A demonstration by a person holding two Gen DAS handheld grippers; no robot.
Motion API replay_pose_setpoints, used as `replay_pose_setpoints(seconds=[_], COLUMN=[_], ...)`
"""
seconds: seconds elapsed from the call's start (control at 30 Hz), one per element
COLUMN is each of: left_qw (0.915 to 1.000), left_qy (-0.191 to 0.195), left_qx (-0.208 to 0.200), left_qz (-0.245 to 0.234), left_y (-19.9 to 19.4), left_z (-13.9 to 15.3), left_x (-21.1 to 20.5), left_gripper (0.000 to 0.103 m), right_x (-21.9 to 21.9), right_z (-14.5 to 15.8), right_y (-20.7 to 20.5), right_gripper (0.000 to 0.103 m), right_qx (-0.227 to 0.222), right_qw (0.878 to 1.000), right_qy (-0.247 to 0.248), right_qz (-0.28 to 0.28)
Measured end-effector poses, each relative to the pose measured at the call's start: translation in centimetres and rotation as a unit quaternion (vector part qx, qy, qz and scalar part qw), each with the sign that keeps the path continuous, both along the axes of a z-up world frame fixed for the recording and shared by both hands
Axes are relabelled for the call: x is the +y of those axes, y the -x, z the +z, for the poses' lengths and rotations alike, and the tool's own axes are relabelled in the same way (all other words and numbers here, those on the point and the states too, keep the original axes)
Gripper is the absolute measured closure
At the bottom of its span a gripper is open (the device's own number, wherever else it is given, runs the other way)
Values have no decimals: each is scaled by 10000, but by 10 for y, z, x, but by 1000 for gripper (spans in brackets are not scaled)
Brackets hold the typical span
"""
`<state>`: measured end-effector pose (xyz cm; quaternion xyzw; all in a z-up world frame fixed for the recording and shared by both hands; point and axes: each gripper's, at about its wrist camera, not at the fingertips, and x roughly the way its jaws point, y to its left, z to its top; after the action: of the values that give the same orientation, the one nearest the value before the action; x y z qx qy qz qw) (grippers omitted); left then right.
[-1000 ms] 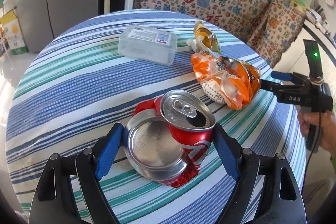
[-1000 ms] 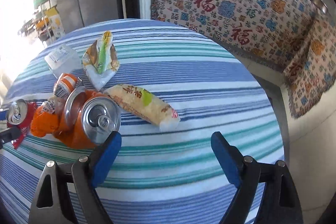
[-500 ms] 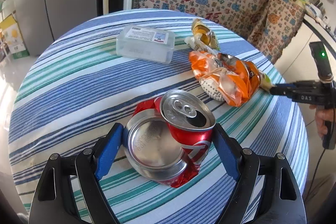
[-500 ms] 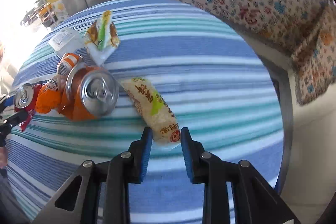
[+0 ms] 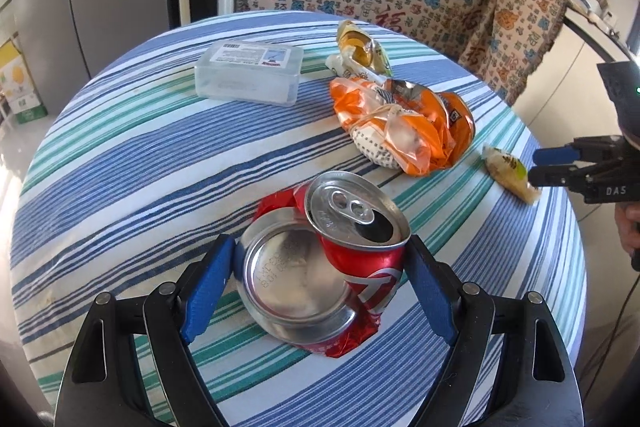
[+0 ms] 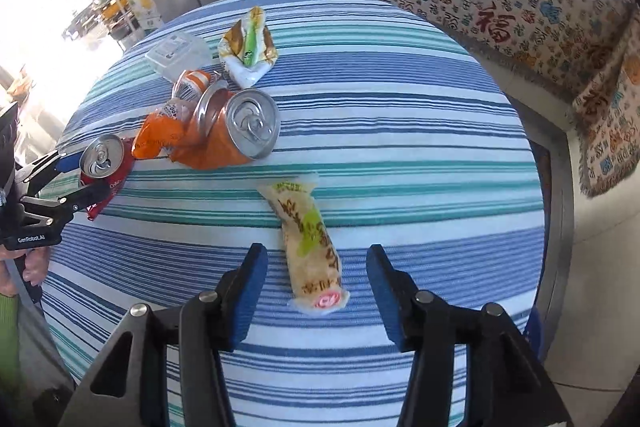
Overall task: Collect trash
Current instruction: 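Lift the Coke can with the left gripper while the right gripper grasps the white snack bar wrapper, then carry the Coke can and white wrapper over the wastebasket with both grippers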
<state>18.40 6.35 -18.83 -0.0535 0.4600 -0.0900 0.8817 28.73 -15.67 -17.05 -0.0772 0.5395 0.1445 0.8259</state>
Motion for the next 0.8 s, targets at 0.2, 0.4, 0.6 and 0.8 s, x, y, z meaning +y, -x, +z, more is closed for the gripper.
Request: replay_pose_setpoints(seconds=[0.2, 0.4, 0.6, 0.8], left_qw=[9999, 9998, 9989, 9971], left_qy=[50, 79, 184, 214], left_qx=[-58, -41, -90, -182], left_qz=[-121, -173, -410, -710], left_y=[2, 6, 21, 33], left_z=[6, 8, 16, 24], left_x=[-1, -3, -20, -65], left_gripper=[18, 18, 18, 18], right_x=[6, -16, -35, -59], right_z=[-14, -1, 4, 8], right_y=[-4, 37, 72, 95], right_gripper=[87, 88, 88, 88], right_qx=[101, -235, -355, -408], right_qw=[9998, 9968, 9896, 9830], right_qy=[128, -504, -1159, -1526], right_qz=[-129, -568, -775, -938])
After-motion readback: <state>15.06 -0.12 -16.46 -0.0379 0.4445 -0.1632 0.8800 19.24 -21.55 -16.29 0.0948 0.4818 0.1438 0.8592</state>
